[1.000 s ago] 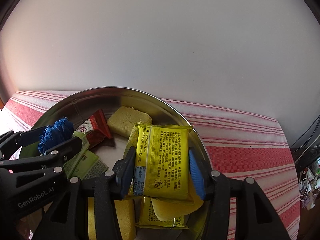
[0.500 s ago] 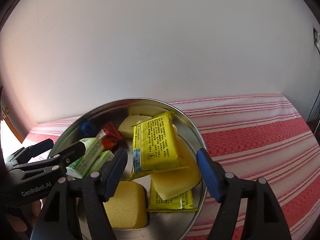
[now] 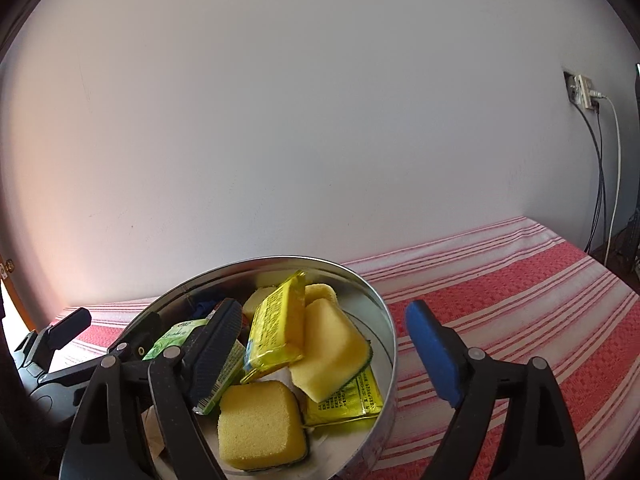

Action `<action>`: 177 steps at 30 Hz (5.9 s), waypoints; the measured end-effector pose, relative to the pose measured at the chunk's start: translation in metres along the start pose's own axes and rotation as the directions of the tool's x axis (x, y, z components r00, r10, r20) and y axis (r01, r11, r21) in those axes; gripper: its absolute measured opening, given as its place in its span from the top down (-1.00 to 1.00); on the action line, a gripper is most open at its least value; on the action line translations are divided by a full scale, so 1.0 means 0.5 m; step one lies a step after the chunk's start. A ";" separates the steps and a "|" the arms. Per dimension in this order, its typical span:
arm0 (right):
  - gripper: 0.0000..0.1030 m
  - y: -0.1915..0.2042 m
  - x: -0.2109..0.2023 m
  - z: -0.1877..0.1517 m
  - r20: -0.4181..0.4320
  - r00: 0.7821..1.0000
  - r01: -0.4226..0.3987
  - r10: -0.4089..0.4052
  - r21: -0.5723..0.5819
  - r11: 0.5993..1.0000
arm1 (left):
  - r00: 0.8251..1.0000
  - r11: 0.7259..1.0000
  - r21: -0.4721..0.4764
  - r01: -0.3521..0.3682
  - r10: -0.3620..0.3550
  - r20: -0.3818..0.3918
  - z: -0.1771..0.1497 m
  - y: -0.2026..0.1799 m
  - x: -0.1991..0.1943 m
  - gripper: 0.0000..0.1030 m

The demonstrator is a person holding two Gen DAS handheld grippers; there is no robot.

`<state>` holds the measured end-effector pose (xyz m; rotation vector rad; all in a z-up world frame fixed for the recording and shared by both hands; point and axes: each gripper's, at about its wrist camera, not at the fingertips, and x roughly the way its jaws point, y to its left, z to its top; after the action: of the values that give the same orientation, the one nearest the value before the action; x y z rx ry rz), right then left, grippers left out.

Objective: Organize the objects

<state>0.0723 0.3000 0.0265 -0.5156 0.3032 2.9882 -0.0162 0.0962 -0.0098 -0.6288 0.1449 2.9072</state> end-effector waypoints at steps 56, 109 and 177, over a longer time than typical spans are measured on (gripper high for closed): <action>-0.99 0.042 -0.226 -0.049 0.362 0.931 -0.011 0.038 -0.077 0.997 | 0.991 0.996 -0.078 -0.034 0.044 0.127 -0.067 0.017 -0.130 -1.00; -0.99 0.010 -0.236 -0.050 0.336 0.941 -0.005 0.043 -0.112 0.994 | 0.967 0.995 -0.038 -0.091 0.098 0.237 -0.077 -0.002 -0.174 -1.00; -0.99 0.017 -0.239 -0.052 0.330 0.943 0.005 0.034 -0.117 0.993 | 0.986 0.998 -0.036 -0.045 0.050 0.159 -0.077 -0.009 -0.150 -1.00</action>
<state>0.1918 0.2791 0.0448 -0.0103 0.1038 3.0482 0.0676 0.0853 -0.0136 -0.4000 0.0938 2.9958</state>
